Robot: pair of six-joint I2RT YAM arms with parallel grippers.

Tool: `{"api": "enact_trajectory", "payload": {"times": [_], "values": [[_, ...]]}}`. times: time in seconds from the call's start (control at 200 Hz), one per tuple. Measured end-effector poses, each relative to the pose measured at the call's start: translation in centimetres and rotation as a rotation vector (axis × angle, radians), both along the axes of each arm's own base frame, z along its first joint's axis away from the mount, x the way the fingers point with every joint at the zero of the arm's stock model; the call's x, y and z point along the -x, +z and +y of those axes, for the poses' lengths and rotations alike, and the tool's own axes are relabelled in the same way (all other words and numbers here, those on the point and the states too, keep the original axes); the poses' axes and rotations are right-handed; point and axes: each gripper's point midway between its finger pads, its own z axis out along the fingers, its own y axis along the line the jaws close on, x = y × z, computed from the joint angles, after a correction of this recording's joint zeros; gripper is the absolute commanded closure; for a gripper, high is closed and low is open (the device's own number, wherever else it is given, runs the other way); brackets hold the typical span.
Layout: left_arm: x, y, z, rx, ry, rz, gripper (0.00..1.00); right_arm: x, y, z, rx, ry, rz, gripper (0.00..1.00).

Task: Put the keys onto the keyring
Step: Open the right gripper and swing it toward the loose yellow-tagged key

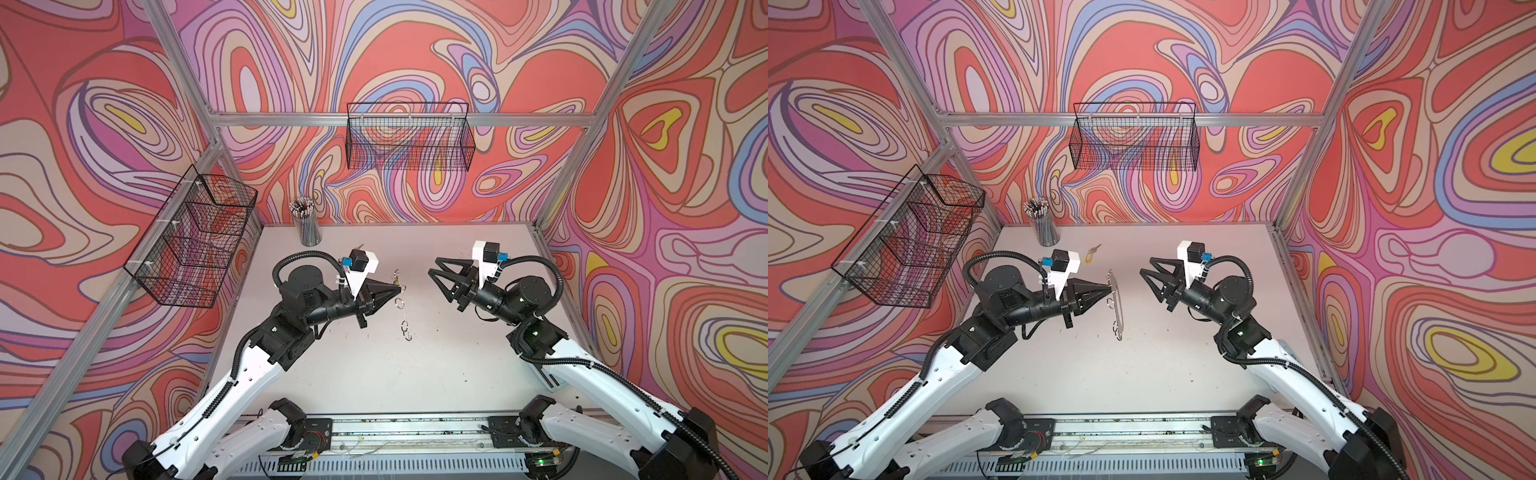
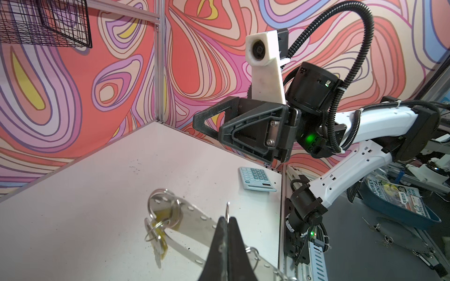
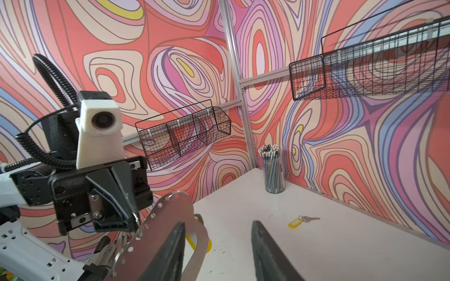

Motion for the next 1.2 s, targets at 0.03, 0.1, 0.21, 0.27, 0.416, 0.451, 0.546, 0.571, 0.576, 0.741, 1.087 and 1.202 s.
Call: {"api": "enact_trajectory", "payload": {"times": [0.03, 0.1, 0.21, 0.27, 0.416, 0.451, 0.546, 0.571, 0.576, 0.741, 1.087, 1.202], "values": [[0.0, -0.1, 0.2, -0.006, 0.011, -0.009, 1.00, -0.1, -0.1, 0.0, 0.003, -0.006, 0.003, 0.51], [-0.3, -0.1, 0.5, -0.020, 0.040, -0.029, 1.00, -0.6, -0.6, 0.0, 0.013, -0.019, 0.013, 0.51], [-0.9, -0.1, 1.4, -0.061, 0.109, -0.036, 1.00, -2.2, -2.5, 0.8, 0.050, -0.034, 0.064, 0.56], [-1.4, 0.1, 2.0, -0.082, 0.161, -0.040, 1.00, -3.8, -4.2, 1.7, 0.080, -0.038, 0.113, 0.60], [-2.4, 0.2, 4.2, -0.123, 0.308, -0.040, 1.00, -8.6, -9.6, 4.7, 0.145, -0.035, 0.270, 0.72], [-2.7, 0.0, 4.8, -0.136, 0.344, -0.035, 1.00, -9.8, -11.1, 5.6, 0.154, -0.032, 0.312, 0.73], [-3.2, -0.6, 6.4, -0.171, 0.438, -0.019, 1.00, -13.1, -15.2, 7.7, 0.158, -0.031, 0.427, 0.77], [-3.4, -0.7, 6.7, -0.179, 0.460, -0.015, 1.00, -14.0, -16.3, 8.4, 0.153, -0.028, 0.460, 0.78], [-3.4, -0.8, 6.9, -0.183, 0.466, -0.014, 1.00, -14.2, -16.4, 8.4, 0.152, -0.030, 0.463, 0.78], [-3.8, -1.3, 9.1, -0.217, 0.581, 0.001, 1.00, -20.0, -23.2, 12.3, 0.100, -0.056, 0.647, 0.79], [-3.9, -1.2, 10.9, -0.221, 0.664, -0.003, 1.00, -27.4, -32.9, 18.5, -0.046, -0.147, 0.865, 0.83], [-3.7, -1.4, 11.0, -0.216, 0.664, 0.002, 1.00, -29.2, -32.1, 20.5, -0.110, -0.155, 0.867, 0.90]]}}
